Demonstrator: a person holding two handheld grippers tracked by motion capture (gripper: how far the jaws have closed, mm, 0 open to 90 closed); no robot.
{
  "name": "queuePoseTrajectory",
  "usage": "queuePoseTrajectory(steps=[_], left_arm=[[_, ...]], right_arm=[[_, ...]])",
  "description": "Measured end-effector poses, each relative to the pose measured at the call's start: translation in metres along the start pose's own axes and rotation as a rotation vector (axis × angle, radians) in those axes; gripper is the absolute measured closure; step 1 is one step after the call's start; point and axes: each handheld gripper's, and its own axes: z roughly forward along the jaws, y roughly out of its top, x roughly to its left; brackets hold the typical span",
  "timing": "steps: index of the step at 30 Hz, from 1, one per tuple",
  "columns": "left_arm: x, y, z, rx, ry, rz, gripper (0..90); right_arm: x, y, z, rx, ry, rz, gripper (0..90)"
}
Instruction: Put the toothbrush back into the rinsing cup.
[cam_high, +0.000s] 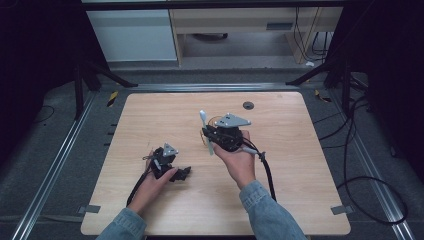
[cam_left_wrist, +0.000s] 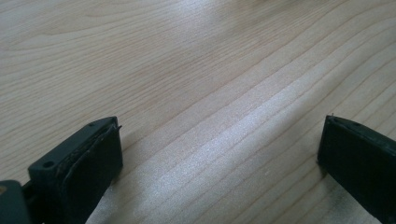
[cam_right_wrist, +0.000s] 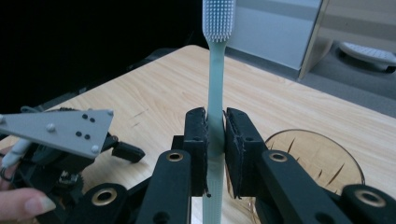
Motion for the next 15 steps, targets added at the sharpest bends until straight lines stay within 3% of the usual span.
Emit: queuePoseTrajectory(steps=[15], left_arm=[[0.0,0.0,0.0,0.001,0.0,0.001,0.0]], right_arm=[[0.018,0.002,0.01,-0.106,-0.106,-0.012,79.3]])
